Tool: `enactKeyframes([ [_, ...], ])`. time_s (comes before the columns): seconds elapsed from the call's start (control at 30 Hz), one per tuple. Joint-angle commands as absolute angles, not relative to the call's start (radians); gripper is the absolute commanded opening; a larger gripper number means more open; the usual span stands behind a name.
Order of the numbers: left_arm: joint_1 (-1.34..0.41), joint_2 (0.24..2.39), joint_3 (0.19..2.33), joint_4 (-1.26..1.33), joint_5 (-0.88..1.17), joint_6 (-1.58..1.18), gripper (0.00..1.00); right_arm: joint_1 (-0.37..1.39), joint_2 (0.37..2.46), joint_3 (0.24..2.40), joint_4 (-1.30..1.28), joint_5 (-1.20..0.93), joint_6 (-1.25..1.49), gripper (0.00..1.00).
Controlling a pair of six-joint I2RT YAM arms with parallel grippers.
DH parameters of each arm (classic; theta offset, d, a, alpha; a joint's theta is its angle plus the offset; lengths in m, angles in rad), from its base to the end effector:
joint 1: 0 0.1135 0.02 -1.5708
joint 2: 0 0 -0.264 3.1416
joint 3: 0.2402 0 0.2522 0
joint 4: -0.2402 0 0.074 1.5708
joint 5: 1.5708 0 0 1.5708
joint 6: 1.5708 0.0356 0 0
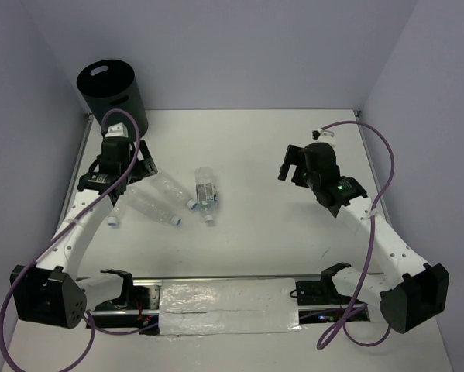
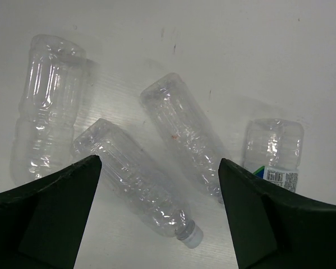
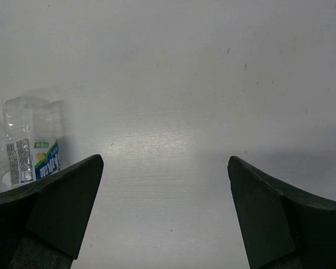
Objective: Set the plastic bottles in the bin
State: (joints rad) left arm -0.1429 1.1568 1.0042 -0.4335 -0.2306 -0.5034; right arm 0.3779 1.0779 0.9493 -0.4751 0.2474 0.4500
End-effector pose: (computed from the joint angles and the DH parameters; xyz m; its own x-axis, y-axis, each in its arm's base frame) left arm 0.2541 -0.0283 0.3172 -0.4555 -0.4089 -0.7907 -0.3077 0.9058 -0.2912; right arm 0.2217 0.0786 0.3126 -0.5492 0.2357 -0.8018 0.0761 0.9695 0.2329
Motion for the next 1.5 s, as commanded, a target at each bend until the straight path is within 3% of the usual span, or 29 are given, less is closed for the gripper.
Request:
enactKeyframes([
  [0.0,-0.147,1.163,1.04,-0.462,-0.288,-0.514,0.99,0.385,1.058,0.974,-0.459,0.259,0.462,1.0],
  [0.17,-0.146,1.224,1.063,-0.549,-0.509,-0.525,0.99,0.385,1.071,0.976,-0.468,0.245,0.474,1.0],
  [0.4,-0.085,1.396,1.109,-0.695,-0.617,-0.617,0.99,0.385,1.069,0.966,-0.451,0.209,0.482,1.0],
  [1.0,0.055,1.693,1.282,-0.712,-0.569,-0.58,0.99,0.388,1.146,1.003,-0.437,0.149,0.494,1.0],
  [1.37,0.124,1.813,1.284,-0.618,-0.477,-0.554,0.99,0.393,1.154,1.008,-0.434,0.14,0.517,1.0],
  [1.47,0.141,1.831,1.278,-0.597,-0.442,-0.555,0.93,0.4,1.158,1.009,-0.43,0.133,0.531,1.0],
])
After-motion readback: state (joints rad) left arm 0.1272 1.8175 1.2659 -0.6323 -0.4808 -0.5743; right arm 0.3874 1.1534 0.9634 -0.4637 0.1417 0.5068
